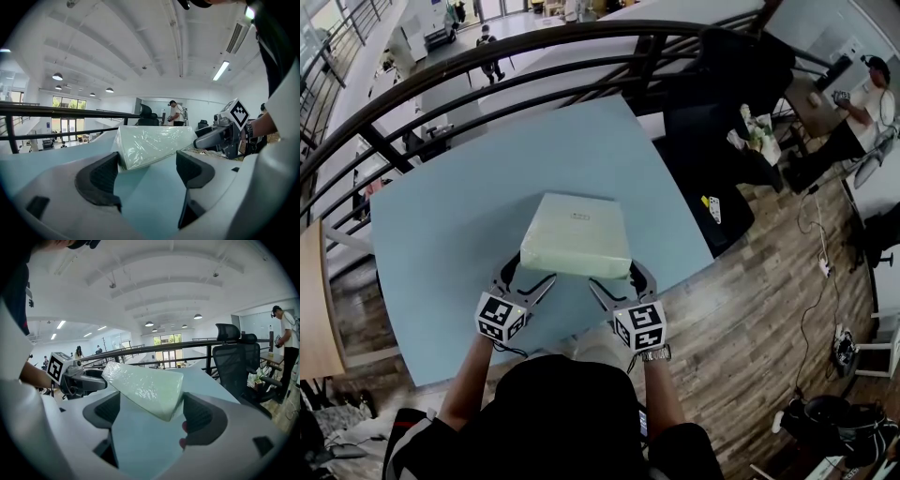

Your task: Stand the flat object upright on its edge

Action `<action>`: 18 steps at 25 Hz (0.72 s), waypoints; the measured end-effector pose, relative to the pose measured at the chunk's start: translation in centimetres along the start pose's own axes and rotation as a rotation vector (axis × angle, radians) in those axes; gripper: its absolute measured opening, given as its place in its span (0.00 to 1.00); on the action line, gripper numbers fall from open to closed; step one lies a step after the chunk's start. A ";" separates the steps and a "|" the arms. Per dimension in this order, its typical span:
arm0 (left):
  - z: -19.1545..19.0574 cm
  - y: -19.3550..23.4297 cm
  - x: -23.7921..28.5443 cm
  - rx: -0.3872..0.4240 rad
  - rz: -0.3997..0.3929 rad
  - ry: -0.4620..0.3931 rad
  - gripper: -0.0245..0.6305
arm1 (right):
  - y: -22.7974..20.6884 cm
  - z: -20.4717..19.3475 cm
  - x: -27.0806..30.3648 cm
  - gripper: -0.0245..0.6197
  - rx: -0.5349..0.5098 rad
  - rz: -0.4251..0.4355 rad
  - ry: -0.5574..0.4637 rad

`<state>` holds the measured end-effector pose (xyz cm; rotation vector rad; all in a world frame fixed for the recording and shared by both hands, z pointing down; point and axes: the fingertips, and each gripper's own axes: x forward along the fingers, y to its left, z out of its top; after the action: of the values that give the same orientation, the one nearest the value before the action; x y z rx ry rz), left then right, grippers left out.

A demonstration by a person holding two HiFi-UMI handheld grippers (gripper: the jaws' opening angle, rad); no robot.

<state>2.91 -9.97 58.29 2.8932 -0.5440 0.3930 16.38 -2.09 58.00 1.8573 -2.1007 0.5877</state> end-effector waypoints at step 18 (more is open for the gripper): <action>2.0 -0.1 -0.4 0.026 0.026 -0.046 0.60 | 0.2 1.7 -1.0 0.65 -0.016 -0.004 -0.041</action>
<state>3.01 -10.15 56.21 2.9294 -0.5888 0.3409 16.42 -2.02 56.04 1.8794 -2.1201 0.5345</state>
